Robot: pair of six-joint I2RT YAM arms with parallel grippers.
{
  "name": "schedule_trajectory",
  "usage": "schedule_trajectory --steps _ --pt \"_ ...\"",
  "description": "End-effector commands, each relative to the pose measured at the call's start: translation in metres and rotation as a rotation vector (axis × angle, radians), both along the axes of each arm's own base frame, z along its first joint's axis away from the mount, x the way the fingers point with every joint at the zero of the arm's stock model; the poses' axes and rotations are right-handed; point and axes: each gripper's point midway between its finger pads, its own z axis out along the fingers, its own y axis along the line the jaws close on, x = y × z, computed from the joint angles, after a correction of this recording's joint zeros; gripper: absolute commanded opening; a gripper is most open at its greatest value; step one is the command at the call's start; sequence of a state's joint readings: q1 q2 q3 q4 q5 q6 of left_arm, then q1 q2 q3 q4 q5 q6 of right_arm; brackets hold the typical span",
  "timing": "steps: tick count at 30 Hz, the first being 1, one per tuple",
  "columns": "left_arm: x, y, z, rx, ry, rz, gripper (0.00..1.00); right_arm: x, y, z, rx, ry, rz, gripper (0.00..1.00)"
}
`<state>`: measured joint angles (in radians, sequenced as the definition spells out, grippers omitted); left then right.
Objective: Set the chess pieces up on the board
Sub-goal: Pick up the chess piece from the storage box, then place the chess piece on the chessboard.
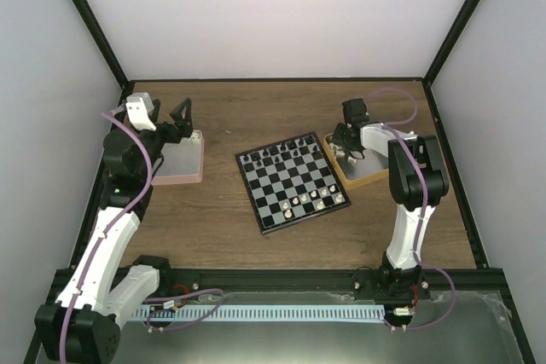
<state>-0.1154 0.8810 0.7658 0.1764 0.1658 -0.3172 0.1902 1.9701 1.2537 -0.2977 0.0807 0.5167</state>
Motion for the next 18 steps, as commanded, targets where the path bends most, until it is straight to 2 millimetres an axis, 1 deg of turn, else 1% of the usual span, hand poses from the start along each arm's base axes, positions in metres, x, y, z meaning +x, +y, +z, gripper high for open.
schedule_trajectory --steps 1,4,7,9,12,13,14,18 --pt "0.001 -0.001 0.010 -0.001 -0.021 -0.008 1.00 0.001 -0.008 0.015 0.024 -0.048 -0.046 0.11" --pt "0.002 -0.010 0.008 0.006 -0.015 -0.059 1.00 -0.003 -0.011 0.032 0.043 -0.092 -0.088 0.11" --pt "0.006 -0.019 0.003 0.005 0.008 -0.112 1.00 -0.007 -0.015 0.058 0.070 -0.157 -0.133 0.11" --pt "0.010 -0.027 -0.002 -0.002 0.035 -0.151 1.00 -0.011 -0.011 0.078 0.115 -0.201 -0.127 0.10" --pt "0.018 -0.041 -0.009 -0.016 0.082 -0.193 1.00 -0.020 0.006 0.110 0.241 -0.266 -0.085 0.10" --pt "0.022 -0.048 -0.013 -0.012 0.105 -0.206 1.00 -0.025 0.014 0.116 0.293 -0.268 -0.066 0.10" --pt "0.024 -0.055 -0.014 -0.005 0.117 -0.216 1.00 -0.030 0.022 0.122 0.344 -0.269 -0.049 0.10" --pt "0.026 -0.096 -0.028 0.015 0.197 -0.256 1.00 -0.059 0.054 0.143 0.601 -0.261 -0.015 0.10"
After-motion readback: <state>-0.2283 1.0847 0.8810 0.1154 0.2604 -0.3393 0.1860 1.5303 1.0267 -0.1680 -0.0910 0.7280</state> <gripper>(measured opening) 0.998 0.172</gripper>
